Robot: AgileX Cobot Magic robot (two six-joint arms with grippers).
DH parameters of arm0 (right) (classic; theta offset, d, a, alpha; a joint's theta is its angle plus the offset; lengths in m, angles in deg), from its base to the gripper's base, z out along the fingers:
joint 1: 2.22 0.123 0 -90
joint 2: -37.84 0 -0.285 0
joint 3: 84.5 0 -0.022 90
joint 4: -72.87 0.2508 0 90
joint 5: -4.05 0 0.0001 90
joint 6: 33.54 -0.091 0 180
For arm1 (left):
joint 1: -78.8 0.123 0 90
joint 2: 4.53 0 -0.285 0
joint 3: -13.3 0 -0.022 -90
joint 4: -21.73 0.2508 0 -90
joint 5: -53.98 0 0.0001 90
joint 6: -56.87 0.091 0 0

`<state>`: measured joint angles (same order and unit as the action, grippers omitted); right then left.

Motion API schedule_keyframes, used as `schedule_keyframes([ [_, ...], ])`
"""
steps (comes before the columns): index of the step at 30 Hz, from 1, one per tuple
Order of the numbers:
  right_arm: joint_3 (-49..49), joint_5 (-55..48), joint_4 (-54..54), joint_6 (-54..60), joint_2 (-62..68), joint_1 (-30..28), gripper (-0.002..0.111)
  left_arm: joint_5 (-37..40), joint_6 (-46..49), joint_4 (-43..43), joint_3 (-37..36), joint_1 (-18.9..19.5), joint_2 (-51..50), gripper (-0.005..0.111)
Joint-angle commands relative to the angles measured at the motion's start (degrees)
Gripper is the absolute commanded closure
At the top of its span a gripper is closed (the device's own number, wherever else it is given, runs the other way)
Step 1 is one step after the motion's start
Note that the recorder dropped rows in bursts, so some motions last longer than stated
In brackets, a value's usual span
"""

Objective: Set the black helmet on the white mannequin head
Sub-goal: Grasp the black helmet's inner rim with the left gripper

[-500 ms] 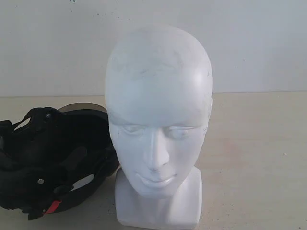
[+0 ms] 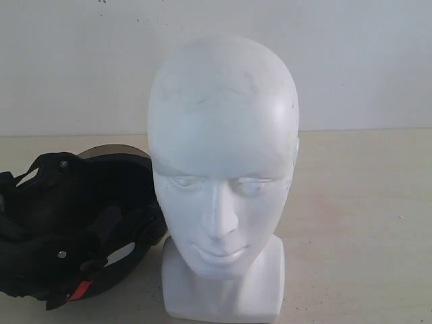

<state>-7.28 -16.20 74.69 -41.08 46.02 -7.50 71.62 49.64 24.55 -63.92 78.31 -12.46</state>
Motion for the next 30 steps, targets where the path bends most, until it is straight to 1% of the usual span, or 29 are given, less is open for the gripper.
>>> schedule_keyframes([
  [1, 0.00, 0.71, -0.01, 0.16, -0.39, -0.38, 0.108, 0.98, -3.55, -5.17, 0.74, -0.10, 0.15, 0.102],
  [3, 0.00, 0.71, -0.01, 0.16, -0.39, -0.38, 0.108, 1.57, -5.35, -9.23, 3.69, -0.10, 0.15, 0.102],
  [11, 0.00, 0.71, -0.01, 0.16, -0.39, -0.38, 0.108, 2.30, -5.45, -21.34, 16.68, -0.10, 0.15, 0.102],
  [12, 0.00, 0.71, -0.01, 0.16, -0.39, -0.38, 0.108, 1.74, -5.33, -21.88, 18.03, -0.10, 0.15, 0.102],
  [13, 0.00, 0.71, -0.01, 0.16, -0.39, -0.38, 0.108, 1.19, -5.33, -21.88, 18.35, -0.10, 0.15, 0.102],
  [15, 0.00, 0.70, -0.01, 0.06, -0.39, -0.38, 0.108, -2.55, -5.33, -21.88, 18.48, -0.10, 0.15, 0.102],
  [16, 0.00, 0.70, -0.01, 0.06, -0.39, -0.38, 0.108, -2.62, -5.33, -21.98, 19.01, -0.10, 0.15, 0.102],
  [17, 0.00, 0.70, -0.01, 0.06, -0.39, -0.38, 0.108, -0.56, -5.33, -21.98, 19.73, -0.10, 0.15, 0.102],
  [18, 0.00, 0.70, -0.01, 0.24, -0.39, -0.38, 0.108, 4.64, -5.59, -21.98, 21.63, -0.10, 0.03, 0.102],
  [19, 0.00, 0.70, -0.01, 0.24, -0.39, -0.38, 0.108, 11.20, -5.59, -21.35, 23.82, -0.10, -2.77, 0.102],
  [20, 0.00, 0.70, -0.01, 0.24, -0.39, -0.38, 0.108, 14.07, -5.59, -20.78, 25.23, -0.10, -4.79, 0.102],
  [21, 0.00, 0.70, -0.01, 0.24, -0.39, -0.38, 0.108, 17.21, -5.59, -18.96, 27.74, -0.10, -8.84, 0.102],
  [22, 0.00, 0.70, -0.01, 0.07, -0.39, -0.38, 0.108, 18.42, -5.34, -17.70, 29.23, -0.10, -11.35, 0.102],
  [23, 0.00, 0.70, -0.01, 0.07, -0.39, -0.38, 0.108, 19.56, -3.99, -15.81, 32.27, -0.10, -17.01, 0.102],
  [24, 0.00, 0.70, -0.01, 0.07, -0.39, -0.38, 0.108, 19.94, -3.10, -15.60, 33.74, -0.10, -20.05, 0.102],
  [25, 0.00, 0.70, -0.01, 0.07, -0.39, -0.38, 0.108, 21.45, -0.88, -15.43, 36.44, -0.10, -25.82, 0.102],
  [26, 0.00, 0.70, -0.01, 0.07, -0.39, -0.38, 0.108, 22.69, 0.71, -15.88, 37.96, -0.10, -29.11, 0.102],
  [27, 0.00, 0.70, -0.01, 0.07, -0.39, -0.38, 0.108, 24.63, 4.52, -18.11, 40.50, -0.10, -34.93, 0.102],
  [28, 0.00, 0.70, -0.01, 0.07, -0.39, -0.38, 0.108, 25.00, 7.23, -19.87, 41.66, -0.10, -37.98, 0.102],
  [30, 0.00, 0.70, -0.01, 0.07, -0.39, -0.38, 0.108, 24.37, 14.64, -26.00, 43.18, -0.10, -43.73, 0.102],
])
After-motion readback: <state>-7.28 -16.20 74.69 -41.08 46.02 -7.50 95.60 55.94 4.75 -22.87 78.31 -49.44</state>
